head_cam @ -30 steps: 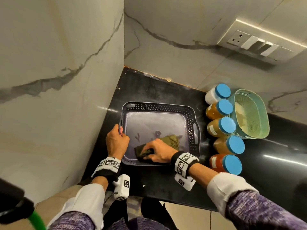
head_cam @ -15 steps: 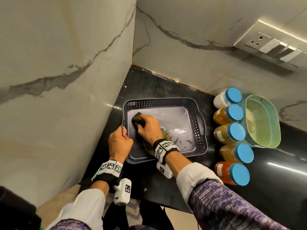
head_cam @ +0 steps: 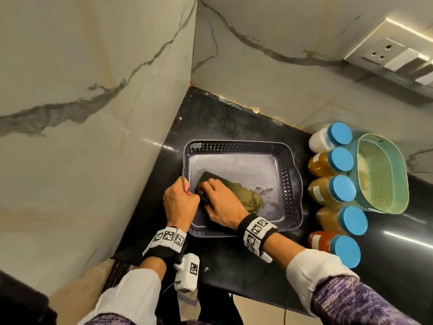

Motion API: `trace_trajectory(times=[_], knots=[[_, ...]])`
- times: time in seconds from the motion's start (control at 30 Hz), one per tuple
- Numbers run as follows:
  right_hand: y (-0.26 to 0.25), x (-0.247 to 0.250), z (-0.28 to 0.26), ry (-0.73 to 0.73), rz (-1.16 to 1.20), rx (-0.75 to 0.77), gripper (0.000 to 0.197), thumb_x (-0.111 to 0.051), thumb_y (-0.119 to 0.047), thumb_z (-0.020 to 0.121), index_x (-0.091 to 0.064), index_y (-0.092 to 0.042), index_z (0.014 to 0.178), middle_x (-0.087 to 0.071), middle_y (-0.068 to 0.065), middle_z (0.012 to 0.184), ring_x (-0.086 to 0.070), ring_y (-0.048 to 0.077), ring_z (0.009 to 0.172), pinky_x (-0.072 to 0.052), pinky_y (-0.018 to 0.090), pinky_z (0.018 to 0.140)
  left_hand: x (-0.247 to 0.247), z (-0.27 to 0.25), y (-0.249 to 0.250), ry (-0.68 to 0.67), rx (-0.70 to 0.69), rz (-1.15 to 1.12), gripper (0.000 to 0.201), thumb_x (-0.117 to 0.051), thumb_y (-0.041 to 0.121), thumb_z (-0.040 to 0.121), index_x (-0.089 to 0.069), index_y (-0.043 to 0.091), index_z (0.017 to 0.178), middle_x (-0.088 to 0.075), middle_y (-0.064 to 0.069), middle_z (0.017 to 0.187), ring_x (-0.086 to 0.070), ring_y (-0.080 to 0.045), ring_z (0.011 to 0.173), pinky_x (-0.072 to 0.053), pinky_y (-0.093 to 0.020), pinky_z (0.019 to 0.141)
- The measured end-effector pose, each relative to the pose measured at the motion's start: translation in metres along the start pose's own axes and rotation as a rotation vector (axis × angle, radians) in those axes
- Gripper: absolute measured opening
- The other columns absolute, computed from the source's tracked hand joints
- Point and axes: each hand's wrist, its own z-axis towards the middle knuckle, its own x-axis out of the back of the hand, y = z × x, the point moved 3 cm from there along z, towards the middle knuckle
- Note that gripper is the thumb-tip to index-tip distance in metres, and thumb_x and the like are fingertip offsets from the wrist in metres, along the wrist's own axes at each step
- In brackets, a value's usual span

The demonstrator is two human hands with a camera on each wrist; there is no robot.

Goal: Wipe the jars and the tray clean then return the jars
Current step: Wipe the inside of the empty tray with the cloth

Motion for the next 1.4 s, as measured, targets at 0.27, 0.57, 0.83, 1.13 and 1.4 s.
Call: trace_trajectory(times=[0.27,0.57,0.83,1.13,1.4], knots=[[-0.014,-0.006,-0.020,-0.068,-0.095,0.118,0.042,-0.059,-0.011,0.083,-0.052,-0.005,0.124,-0.055,0.014,0.110,-0.051,0.032,0.092,-0.045,0.044,0.078,-0.003,-0.001,-0.007,-0.015,0.015,-0.021,0.037,-0.061,-0.008,0.068,-0.033,0.016,0.067,-0.039,0.003,0.057,-0.039,-0.021,0.051,-0.033,-0.029,0.051],[-0.017,0.016,0.020,-0.221,0.281,-0.157,0.032,-0.067,-0.005,0.082,-0.066,-0.012,0.113,-0.074,0.009,0.111,-0.068,0.030,0.102,-0.055,0.040,0.087,0.002,0.003,-0.011,-0.035,-0.019,-0.082,0.032,-0.053,-0.014,0.068,-0.035,0.013,0.067,-0.038,-0.005,0.059,-0.034,-0.030,0.056,-0.033,-0.039,0.053],[-0.005,0.026,0.059,-0.118,0.335,-0.324,0.025,-0.076,-0.008,0.077,-0.079,-0.012,0.101,-0.079,0.005,0.099,-0.072,0.020,0.091,-0.054,0.028,0.081,0.004,0.004,-0.011,-0.033,-0.090,-0.090,0.040,-0.051,-0.019,0.072,-0.034,0.017,0.068,-0.030,0.006,0.057,-0.028,-0.027,0.056,-0.028,-0.034,0.057],[0.038,0.051,0.067,0.381,0.435,-0.731,0.025,-0.077,-0.020,0.084,-0.078,-0.012,0.108,-0.080,0.009,0.100,-0.073,0.028,0.100,-0.053,0.029,0.086,0.005,0.001,-0.010,-0.024,-0.047,-0.064,0.030,-0.053,-0.016,0.072,-0.037,0.009,0.066,-0.030,0.005,0.056,-0.028,-0.015,0.048,-0.026,-0.029,0.048],[0.060,0.036,0.003,0.262,0.492,-0.819,0.023,-0.072,-0.024,0.093,-0.075,-0.011,0.111,-0.074,0.006,0.090,-0.068,0.022,0.085,-0.053,0.029,0.077,-0.009,-0.005,0.005,-0.113,-0.105,-0.045,0.041,-0.051,-0.016,0.067,-0.028,0.017,0.066,-0.023,0.009,0.057,-0.020,-0.010,0.049,-0.021,-0.029,0.049]])
